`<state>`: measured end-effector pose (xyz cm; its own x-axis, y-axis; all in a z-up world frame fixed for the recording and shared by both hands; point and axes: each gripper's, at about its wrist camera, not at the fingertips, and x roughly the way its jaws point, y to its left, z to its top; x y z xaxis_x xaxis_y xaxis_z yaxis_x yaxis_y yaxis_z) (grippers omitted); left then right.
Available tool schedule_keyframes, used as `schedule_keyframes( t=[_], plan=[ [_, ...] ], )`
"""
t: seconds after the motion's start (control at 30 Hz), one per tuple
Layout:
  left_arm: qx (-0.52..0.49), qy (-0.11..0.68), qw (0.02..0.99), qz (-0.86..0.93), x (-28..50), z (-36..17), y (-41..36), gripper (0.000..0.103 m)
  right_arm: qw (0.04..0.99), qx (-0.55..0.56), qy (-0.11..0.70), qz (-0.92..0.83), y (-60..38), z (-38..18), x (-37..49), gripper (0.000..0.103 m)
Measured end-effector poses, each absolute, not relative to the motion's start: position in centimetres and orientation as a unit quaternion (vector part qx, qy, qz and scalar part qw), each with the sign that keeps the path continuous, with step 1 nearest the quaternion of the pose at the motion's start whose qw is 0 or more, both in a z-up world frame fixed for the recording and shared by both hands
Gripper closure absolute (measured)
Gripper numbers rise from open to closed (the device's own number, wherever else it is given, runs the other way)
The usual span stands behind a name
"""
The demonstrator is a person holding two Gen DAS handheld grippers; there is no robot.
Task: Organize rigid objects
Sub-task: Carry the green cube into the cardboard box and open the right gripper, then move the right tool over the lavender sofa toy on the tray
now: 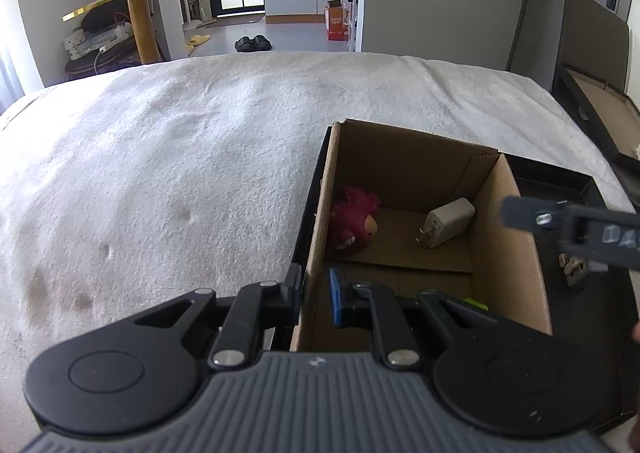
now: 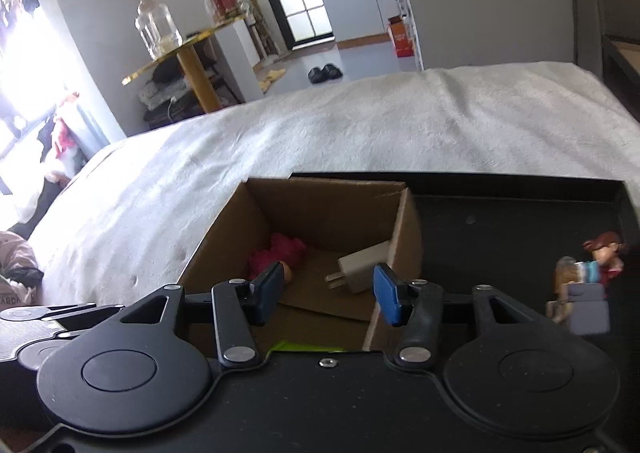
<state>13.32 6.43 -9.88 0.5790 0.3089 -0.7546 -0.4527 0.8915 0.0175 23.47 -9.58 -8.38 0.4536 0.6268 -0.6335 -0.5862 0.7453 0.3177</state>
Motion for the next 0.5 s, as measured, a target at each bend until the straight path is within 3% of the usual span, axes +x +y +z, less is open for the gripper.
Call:
schedule_keyframes(
  t=[0.5],
  plan=[
    [-0.074, 0.407, 0.881, 0.228, 13.8, -9.0, 5.5, 0.085, 0.876, 0.028, 0.383, 0.292, -16.5, -9.3, 25.3, 0.053]
  ],
)
